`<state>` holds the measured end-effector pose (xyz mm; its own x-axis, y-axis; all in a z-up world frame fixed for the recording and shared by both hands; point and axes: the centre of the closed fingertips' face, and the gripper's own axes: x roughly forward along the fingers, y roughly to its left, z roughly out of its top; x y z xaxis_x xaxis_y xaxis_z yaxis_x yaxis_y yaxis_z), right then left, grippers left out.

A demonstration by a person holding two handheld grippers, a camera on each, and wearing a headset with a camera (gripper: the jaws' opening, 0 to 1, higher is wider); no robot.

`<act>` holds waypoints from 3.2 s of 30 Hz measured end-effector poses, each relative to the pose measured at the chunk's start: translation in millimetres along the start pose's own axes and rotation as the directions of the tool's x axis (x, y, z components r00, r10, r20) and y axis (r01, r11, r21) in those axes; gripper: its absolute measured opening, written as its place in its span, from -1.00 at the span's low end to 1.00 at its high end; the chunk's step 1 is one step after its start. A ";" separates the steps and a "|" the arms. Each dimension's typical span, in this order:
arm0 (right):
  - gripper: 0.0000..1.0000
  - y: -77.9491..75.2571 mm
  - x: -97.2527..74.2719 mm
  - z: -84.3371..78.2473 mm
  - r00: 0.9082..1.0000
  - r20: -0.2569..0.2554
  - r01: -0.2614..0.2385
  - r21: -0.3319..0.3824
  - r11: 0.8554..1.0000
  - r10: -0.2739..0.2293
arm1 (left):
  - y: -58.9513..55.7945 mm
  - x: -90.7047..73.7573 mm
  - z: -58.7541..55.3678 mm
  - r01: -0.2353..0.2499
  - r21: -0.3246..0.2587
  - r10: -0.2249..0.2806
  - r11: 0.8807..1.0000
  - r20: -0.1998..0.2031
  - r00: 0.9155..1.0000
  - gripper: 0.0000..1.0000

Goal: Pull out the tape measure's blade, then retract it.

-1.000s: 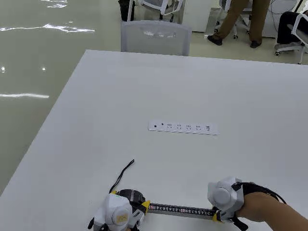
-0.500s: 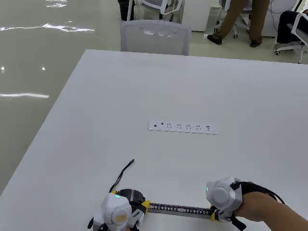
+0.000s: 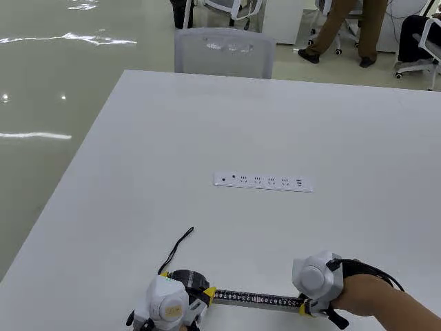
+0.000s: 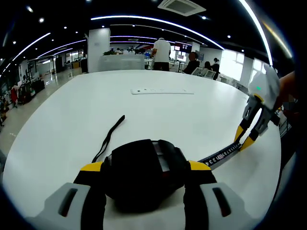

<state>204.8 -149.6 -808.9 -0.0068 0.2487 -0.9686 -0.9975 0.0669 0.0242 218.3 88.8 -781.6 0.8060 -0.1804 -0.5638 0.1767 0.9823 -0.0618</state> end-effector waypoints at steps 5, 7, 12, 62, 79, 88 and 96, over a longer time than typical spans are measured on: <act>-0.73 -0.5 0.6 1.5 1.000 0.000 0.000 -0.003 1.000 0.000 | 1.7 2.9 -2.2 0.001 0.001 -0.001 1.000 -0.001 1.000 0.23; -0.73 -0.2 0.0 2.9 1.000 0.002 0.000 -0.001 1.000 0.000 | 1.9 3.9 -2.9 0.002 0.002 -0.002 1.000 -0.001 1.000 0.23; -0.73 -0.8 2.7 5.7 1.000 0.007 -0.002 -0.001 1.000 0.002 | 3.0 6.1 -4.3 0.004 0.003 -0.004 1.000 -0.001 1.000 0.23; -0.73 -0.1 15.6 41.2 0.999 0.039 -0.016 -0.017 1.000 0.016 | -1.5 -0.7 -0.7 0.011 0.004 -0.011 1.000 -0.007 1.000 0.24; -0.73 -0.3 18.3 49.1 0.999 0.043 -0.014 -0.011 1.000 0.014 | 0.3 2.9 -3.1 0.009 0.010 -0.008 1.000 -0.009 1.000 0.23; -0.73 0.4 19.9 55.0 0.999 0.048 -0.012 -0.008 1.000 0.013 | 1.3 2.6 -3.4 0.012 0.005 -0.012 1.000 -0.011 1.000 0.23; -0.73 0.0 22.3 57.8 0.999 0.050 -0.014 -0.009 1.000 0.014 | 1.5 2.9 -3.5 0.012 0.004 -0.012 1.000 -0.009 1.000 0.24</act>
<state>208.7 -88.2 -816.2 -0.0173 0.2978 -0.9545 -0.9979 0.0546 0.0352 218.9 90.0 -786.2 0.7984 -0.1921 -0.5707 0.1888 0.9798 -0.0658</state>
